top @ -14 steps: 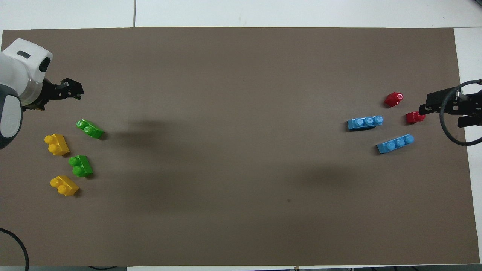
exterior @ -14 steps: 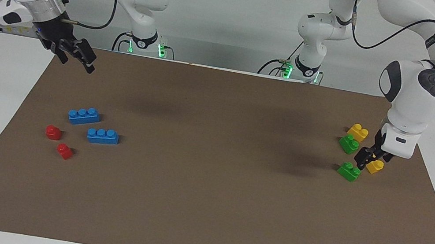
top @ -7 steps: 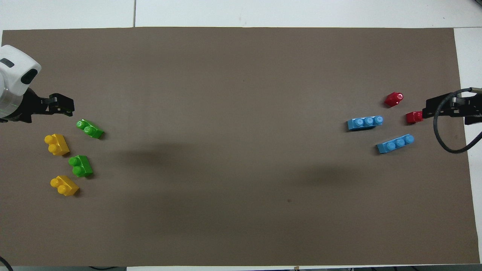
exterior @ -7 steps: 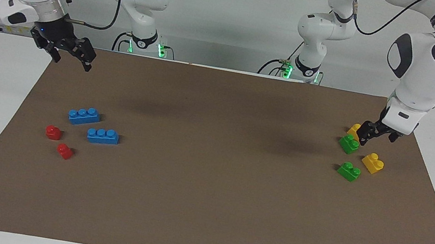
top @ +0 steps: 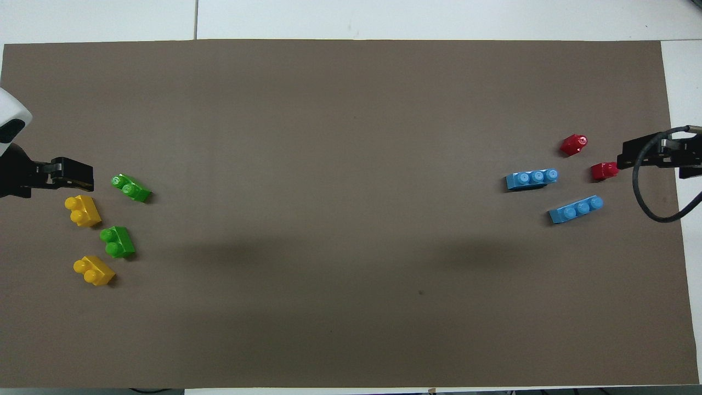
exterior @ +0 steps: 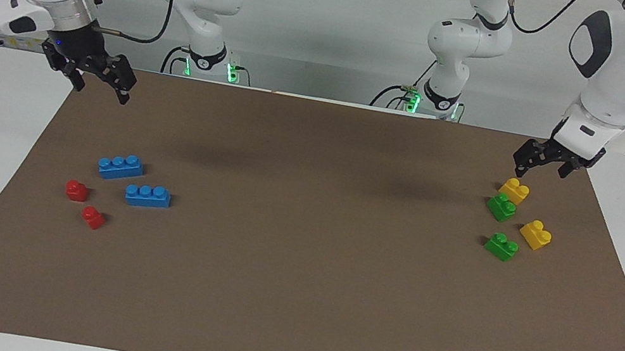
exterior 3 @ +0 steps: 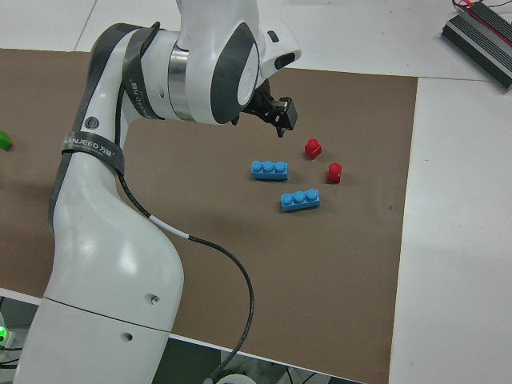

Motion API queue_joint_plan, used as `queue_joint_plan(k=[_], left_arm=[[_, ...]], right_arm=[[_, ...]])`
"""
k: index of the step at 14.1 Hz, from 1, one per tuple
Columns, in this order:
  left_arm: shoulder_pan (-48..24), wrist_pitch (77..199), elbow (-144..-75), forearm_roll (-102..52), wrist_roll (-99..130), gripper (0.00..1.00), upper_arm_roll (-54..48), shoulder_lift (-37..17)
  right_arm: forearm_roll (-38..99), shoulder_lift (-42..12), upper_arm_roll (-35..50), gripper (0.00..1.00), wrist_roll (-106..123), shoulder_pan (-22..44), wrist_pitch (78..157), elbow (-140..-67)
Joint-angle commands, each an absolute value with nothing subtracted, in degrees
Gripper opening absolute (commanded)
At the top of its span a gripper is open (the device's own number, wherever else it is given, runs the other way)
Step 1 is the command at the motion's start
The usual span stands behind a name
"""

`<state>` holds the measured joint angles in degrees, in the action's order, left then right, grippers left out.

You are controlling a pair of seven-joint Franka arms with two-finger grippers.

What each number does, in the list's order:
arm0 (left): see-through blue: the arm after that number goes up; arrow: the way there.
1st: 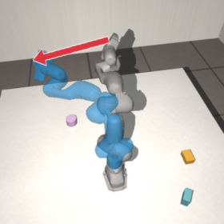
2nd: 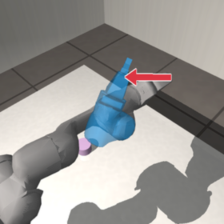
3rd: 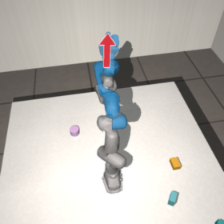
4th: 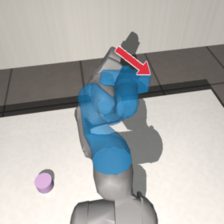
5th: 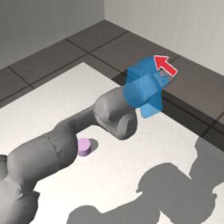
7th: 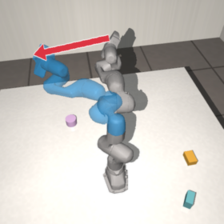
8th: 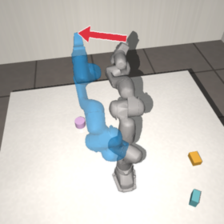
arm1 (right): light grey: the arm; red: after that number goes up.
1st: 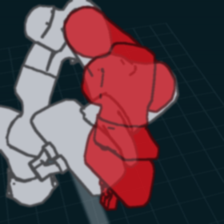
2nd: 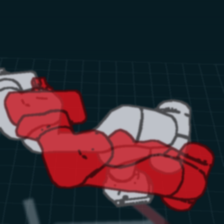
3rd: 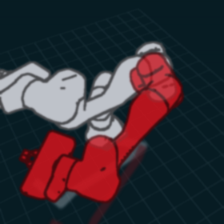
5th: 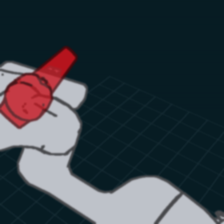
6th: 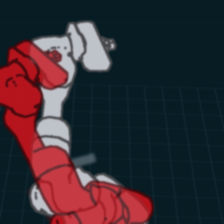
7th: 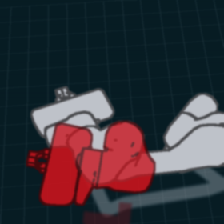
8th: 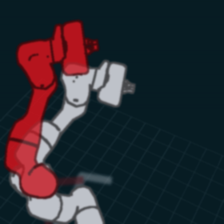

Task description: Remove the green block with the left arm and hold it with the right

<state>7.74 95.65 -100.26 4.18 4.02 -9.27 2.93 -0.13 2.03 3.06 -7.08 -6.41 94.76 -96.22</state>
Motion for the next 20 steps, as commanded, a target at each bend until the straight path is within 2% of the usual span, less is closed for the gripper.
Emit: queue_joint_plan(k=[1,3,10,13,20], left_arm=[[7.47,95.54,-100.63,2.73,2.90,1.00,-8.79,3.78],[7.82,95.54,-100.28,-1.74,3.16,1.00,-8.53,3.69],[6.95,94.31,-99.40,-2.11,3.08,1.00,-7.21,4.13],[-0.24,94.40,-99.40,-2.11,3.34,1.00,-0.29,4.04],[-0.53,94.05,-99.40,-1.85,3.52,1.00,-0.35,3.95]], right_arm=[[-2.11,2.55,3.34,1.00,-5.19,-7.03,95.62,-96.77],[-2.11,2.55,3.34,1.00,-3.35,-7.03,95.54,-96.86],[-1.93,2.99,3.52,1.00,-1.50,-6.77,95.01,-97.56],[-1.93,3.43,3.52,1.00,-1.58,-6.86,95.36,-98.17],[-1.93,3.43,3.52,1.00,-1.50,-6.86,95.45,-98.26]])
